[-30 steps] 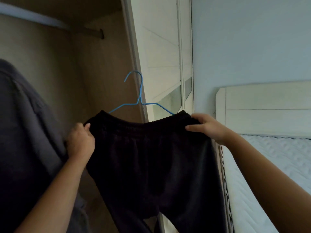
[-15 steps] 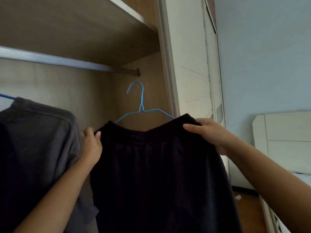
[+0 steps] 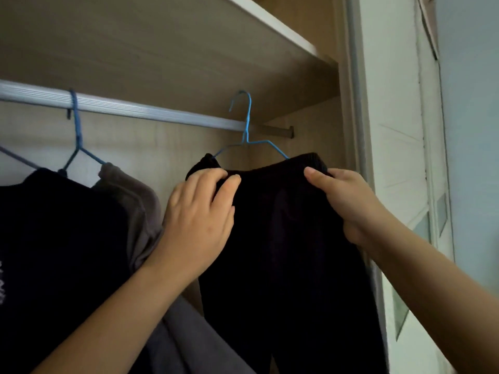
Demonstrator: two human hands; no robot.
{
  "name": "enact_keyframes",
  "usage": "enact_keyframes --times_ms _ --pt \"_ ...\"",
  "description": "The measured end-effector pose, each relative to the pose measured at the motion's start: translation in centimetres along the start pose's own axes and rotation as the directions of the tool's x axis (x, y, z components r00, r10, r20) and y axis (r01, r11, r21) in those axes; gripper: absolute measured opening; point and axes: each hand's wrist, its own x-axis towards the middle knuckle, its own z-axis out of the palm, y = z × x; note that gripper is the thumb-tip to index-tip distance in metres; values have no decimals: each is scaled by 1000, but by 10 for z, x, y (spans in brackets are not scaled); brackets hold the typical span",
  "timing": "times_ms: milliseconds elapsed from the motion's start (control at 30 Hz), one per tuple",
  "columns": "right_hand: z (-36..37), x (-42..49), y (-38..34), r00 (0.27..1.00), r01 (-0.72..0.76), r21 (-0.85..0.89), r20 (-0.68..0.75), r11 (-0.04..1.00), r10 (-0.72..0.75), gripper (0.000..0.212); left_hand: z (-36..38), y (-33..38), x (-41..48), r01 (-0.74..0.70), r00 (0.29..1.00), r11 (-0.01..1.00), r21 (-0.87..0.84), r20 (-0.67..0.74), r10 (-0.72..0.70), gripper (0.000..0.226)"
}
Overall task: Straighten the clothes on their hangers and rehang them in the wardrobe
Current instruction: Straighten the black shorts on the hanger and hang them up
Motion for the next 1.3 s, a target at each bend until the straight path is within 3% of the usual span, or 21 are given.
enact_keyframes --times_ms 200,600,767,967,1100,1300 --pt "70 32 -1 998 63 51 19 997 -64 30 -45 -17 -7 55 995 993 104 -94 -45 33" --pt "197 60 4 990 138 -55 47 989 -136 28 -91 -49 -32 245 969 943 227 -17 -247 35" --pt "213 59 16 987 160 -110 45 981 -156 27 -119 -61 -42 278 958 868 413 -48 -284 30" --pt "213 55 24 988 152 -189 54 970 -144 34 -143 -77 -49 409 873 721 559 -10 -487 32" --pt "208 57 30 986 163 -225 50 960 -156 33 -152 -84 -52 487 822 720 495 20 -570 29" --pt "198 57 38 990 136 -308 22 941 -136 29 -152 -78 -51 600 796 792 111 19 -605 34"
